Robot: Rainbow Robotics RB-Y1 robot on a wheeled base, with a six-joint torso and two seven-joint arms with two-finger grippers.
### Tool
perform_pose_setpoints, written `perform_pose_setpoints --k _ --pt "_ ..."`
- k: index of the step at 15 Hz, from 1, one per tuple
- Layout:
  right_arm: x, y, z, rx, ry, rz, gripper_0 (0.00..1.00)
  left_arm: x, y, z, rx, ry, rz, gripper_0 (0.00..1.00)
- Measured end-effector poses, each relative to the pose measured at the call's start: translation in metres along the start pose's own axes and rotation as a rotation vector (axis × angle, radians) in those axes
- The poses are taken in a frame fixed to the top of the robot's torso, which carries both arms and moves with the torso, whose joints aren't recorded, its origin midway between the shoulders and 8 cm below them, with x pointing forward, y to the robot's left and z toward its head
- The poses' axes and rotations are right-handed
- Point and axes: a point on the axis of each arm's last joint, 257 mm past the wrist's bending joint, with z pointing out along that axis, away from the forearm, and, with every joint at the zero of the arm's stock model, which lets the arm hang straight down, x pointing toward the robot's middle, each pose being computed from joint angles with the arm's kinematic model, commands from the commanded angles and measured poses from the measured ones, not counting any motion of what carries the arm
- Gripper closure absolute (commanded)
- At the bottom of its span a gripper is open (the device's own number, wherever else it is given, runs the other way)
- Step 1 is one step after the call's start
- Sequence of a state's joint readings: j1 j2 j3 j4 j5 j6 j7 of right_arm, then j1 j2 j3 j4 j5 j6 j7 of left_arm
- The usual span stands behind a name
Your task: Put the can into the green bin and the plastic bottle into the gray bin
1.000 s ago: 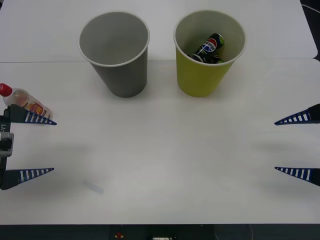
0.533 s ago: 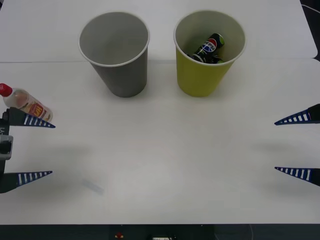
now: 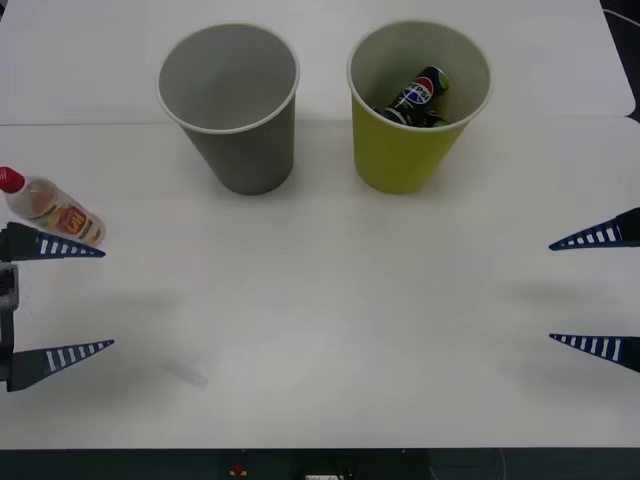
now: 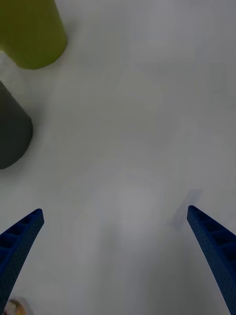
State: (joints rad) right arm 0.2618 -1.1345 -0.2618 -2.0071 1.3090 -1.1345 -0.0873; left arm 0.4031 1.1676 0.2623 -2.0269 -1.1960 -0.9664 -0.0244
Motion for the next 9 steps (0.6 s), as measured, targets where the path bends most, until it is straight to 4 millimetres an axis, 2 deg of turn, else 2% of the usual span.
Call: perform_pose_setpoints --k 9 --pt "0.0000 0.0000 0.0000 0.000 0.000 0.000 0.00 0.0077 -0.0072 -0.0058 -0.185 -0.104 -0.358 0.00"
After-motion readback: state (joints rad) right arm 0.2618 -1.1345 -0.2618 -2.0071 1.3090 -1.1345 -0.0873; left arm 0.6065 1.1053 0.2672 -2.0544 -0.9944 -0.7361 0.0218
